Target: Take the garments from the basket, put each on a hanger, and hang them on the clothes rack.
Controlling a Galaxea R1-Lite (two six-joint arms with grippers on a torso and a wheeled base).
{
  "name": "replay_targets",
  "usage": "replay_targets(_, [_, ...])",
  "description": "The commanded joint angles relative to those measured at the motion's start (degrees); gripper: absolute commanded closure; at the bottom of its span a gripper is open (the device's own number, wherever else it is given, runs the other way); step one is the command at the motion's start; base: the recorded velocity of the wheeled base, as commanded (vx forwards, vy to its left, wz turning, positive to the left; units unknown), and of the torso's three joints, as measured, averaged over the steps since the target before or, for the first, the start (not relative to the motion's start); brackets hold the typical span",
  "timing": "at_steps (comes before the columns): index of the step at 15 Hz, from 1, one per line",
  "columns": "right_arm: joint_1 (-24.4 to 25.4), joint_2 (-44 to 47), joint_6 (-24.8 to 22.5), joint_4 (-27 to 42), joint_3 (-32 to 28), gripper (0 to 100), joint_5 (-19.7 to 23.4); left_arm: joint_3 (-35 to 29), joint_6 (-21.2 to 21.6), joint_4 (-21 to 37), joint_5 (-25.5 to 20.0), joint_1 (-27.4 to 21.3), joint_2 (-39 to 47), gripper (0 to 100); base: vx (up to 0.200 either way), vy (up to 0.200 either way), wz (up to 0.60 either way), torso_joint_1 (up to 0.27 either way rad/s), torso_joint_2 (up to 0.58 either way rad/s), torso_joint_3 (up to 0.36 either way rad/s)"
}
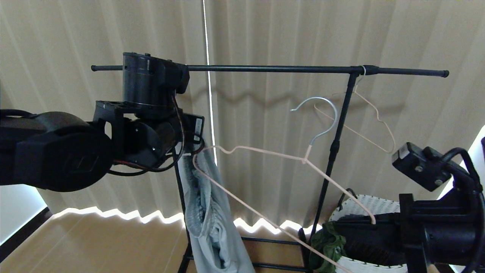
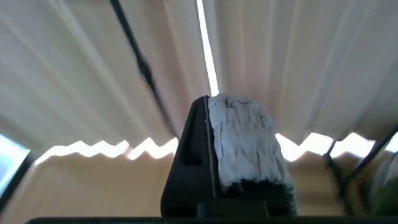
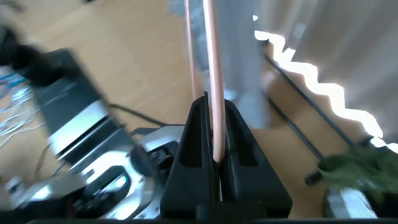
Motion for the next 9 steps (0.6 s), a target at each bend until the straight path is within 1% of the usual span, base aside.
replay_targets(1, [0.12, 5.09, 2.39, -0.25, -2.5, 100, -3.61, -3.4, 0.11, 6.44, 0.09, 0.08, -1.57, 100, 0.0, 0.0, 0.0, 0.0, 0.0, 0.0])
replay_targets(3, [1.27, 6.94, 5.12, -0.34, -4.7, 100, -4.14, -7.09, -0.33, 13.38, 0.09, 0.08, -1.75, 100, 0.0, 0.0, 0.0, 0.0, 0.0, 0.0])
replay_targets(4, [1.44, 7.64, 5.91, -0.34, -5.4, 100, -4.14, -7.89, -0.68, 15.23, 0.09, 0.08, -1.66, 100, 0.0, 0.0, 0.0, 0.0, 0.0, 0.0])
replay_targets(6, [2.76, 9.04, 7.75, -0.34, -6.89, 100, -4.58, -8.15, -1.65, 16.9, 0.09, -0.36, -1.48, 100, 0.0, 0.0, 0.0, 0.0, 0.0, 0.0])
replay_targets(7, [3.38, 9.92, 8.46, -0.34, -7.42, 100, -5.72, -7.97, -1.91, 16.99, 0.18, -0.36, -1.48, 100, 0.0, 0.0, 0.0, 0.0, 0.0, 0.0])
replay_targets(9, [5.92, 11.59, 10.57, -0.25, -8.21, 100, -10.03, -8.32, -1.91, 17.08, 0.27, -0.09, -1.48, 100, 0.0, 0.0, 0.0, 0.0, 0.0, 0.0])
